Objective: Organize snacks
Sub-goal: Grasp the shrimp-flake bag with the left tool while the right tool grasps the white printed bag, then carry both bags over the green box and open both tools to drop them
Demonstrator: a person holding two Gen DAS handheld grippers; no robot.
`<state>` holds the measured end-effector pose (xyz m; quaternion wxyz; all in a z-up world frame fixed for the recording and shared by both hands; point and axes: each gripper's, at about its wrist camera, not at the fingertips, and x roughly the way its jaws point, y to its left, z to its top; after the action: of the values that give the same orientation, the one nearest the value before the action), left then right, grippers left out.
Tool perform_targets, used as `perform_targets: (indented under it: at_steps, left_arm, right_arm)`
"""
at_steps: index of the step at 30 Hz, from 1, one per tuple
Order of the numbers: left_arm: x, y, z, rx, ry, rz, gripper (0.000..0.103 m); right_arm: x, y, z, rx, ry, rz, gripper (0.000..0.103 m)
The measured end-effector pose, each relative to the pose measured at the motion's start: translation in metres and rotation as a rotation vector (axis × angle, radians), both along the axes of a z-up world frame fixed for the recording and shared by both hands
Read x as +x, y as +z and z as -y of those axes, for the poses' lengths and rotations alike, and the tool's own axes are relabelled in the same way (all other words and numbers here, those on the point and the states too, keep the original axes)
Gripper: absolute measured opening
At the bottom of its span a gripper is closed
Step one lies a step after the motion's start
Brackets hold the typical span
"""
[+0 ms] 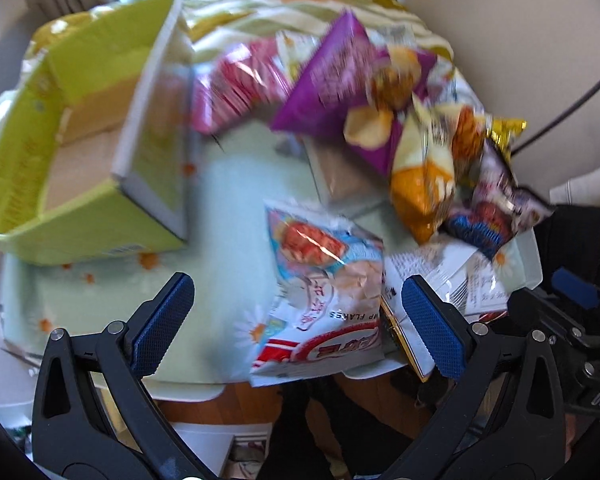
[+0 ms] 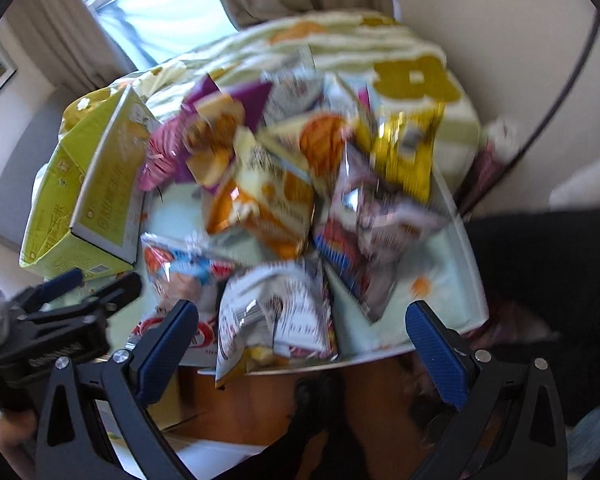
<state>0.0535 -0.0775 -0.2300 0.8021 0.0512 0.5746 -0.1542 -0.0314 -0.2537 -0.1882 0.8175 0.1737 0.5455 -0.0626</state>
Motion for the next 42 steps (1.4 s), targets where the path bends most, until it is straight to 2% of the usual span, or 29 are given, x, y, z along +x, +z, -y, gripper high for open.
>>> perform_targets:
  at_steps: [4, 6, 11, 14, 22, 29, 30, 31, 37, 42]
  left_arm:
    - [0.003, -0.026, 0.007, -0.009, -0.029, -0.039, 0.102]
    - [0.005, -0.036, 0.01, -0.01, -0.044, -0.055, 0.095]
    - [0.01, -0.06, 0.008, -0.017, -0.057, -0.118, 0.06]
    - [0.01, -0.062, 0.002, -0.031, -0.056, -0.116, 0.058]
    - [0.013, -0.056, -0.018, 0.014, -0.046, -0.094, 0.055]
    - [0.008, -0.054, -0.026, 0.023, -0.017, -0.09, 0.055]
    - [0.007, -0.052, -0.028, 0.024, -0.012, -0.087, 0.055]
    - [0.002, -0.05, -0.03, 0.023, -0.009, -0.083, 0.055]
    - [-0.004, -0.04, -0.018, 0.038, 0.021, -0.055, 0.055]
    - [-0.013, -0.016, -0.023, 0.043, 0.047, -0.018, 0.055]
  right_arm:
    - [-0.002, -0.024, 0.001, 0.07, -0.041, -0.034, 0.103]
    - [0.0, -0.032, -0.001, 0.091, -0.05, -0.045, 0.103]
    - [0.009, -0.051, -0.004, 0.147, -0.062, -0.07, 0.103]
    - [0.015, -0.06, -0.008, 0.159, -0.056, -0.081, 0.103]
    - [0.036, -0.081, -0.021, 0.155, -0.019, -0.113, 0.097]
    - [0.053, -0.089, -0.024, 0.172, 0.007, -0.115, 0.077]
    - [0.055, -0.088, -0.024, 0.179, 0.015, -0.107, 0.069]
    - [0.057, -0.088, -0.026, 0.181, 0.02, -0.103, 0.067]
    - [0.059, -0.076, -0.028, 0.175, 0.059, -0.081, 0.063]
    - [0.062, -0.058, -0.034, 0.183, 0.112, -0.05, 0.063]
